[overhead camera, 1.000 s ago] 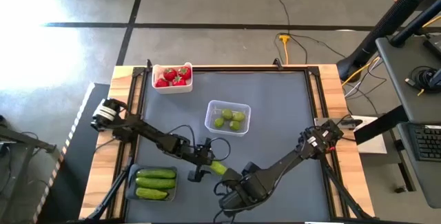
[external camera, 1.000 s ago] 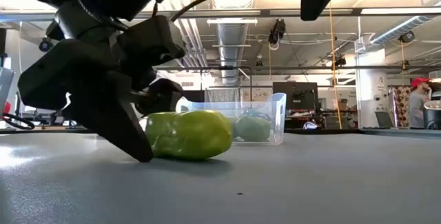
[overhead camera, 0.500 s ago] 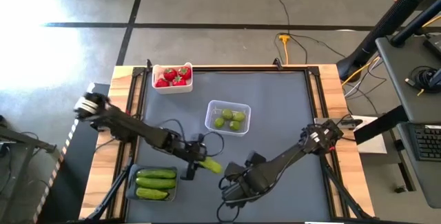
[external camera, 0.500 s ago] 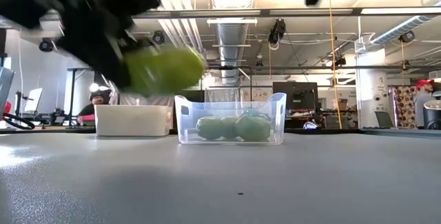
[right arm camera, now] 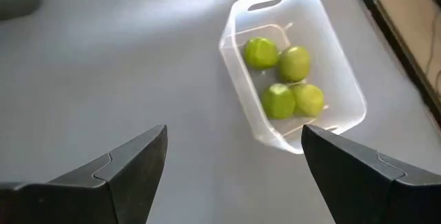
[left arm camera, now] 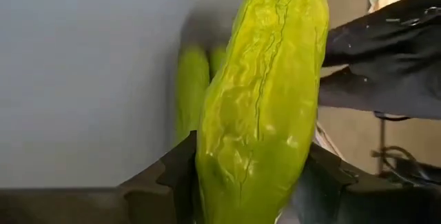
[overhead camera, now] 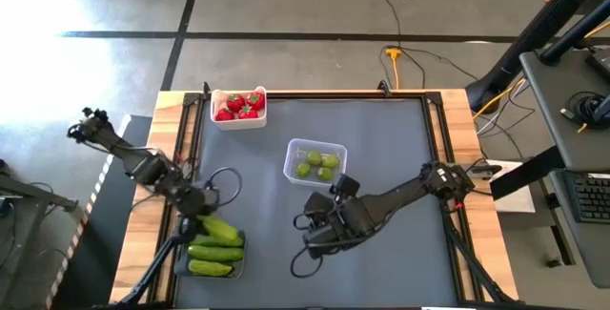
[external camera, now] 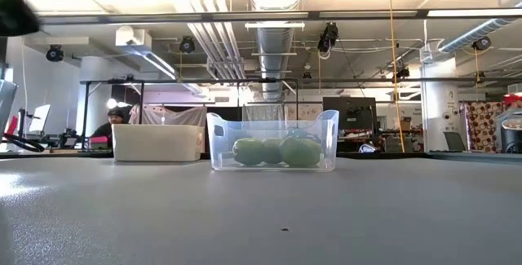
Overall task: Sort produce into baskets
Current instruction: Put the cucumber into the black bin
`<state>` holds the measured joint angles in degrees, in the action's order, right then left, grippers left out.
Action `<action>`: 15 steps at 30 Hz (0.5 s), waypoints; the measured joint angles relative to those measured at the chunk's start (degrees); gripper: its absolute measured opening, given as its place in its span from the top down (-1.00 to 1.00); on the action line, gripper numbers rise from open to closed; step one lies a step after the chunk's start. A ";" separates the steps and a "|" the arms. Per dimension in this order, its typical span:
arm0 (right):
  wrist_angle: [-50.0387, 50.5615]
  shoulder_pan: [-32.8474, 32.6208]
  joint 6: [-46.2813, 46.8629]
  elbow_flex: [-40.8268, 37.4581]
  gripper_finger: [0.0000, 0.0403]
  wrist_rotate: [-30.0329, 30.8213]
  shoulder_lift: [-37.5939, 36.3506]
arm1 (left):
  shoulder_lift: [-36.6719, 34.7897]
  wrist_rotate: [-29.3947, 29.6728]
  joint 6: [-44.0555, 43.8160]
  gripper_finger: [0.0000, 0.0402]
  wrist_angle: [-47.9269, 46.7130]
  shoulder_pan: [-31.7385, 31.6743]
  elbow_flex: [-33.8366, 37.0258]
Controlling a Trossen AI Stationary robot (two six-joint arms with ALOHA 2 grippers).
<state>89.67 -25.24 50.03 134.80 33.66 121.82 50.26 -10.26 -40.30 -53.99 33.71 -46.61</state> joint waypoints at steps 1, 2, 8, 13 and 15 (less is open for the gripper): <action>0.00 0.58 -0.83 0.00 -0.61 -0.01 0.05 | -0.63 0.04 -3.59 0.22 -0.73 2.21 0.49; 0.00 1.15 -1.82 0.00 -0.61 -0.01 0.09 | -1.02 0.04 -7.51 0.21 -1.06 4.20 1.07; 0.02 2.97 -3.42 0.00 -0.61 -0.01 0.22 | 1.72 1.15 -23.57 0.17 -0.31 13.11 3.29; 0.23 3.01 -3.54 0.00 -0.61 -0.04 0.15 | 6.74 2.69 -24.30 -0.06 0.17 14.26 3.31; 0.26 3.01 -4.01 0.00 -0.61 -0.10 -0.13 | 8.77 2.04 -22.32 -0.17 1.85 14.26 3.31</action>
<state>89.93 -22.24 46.02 134.80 33.56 121.69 59.03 -8.23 -62.63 -52.14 47.97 -43.31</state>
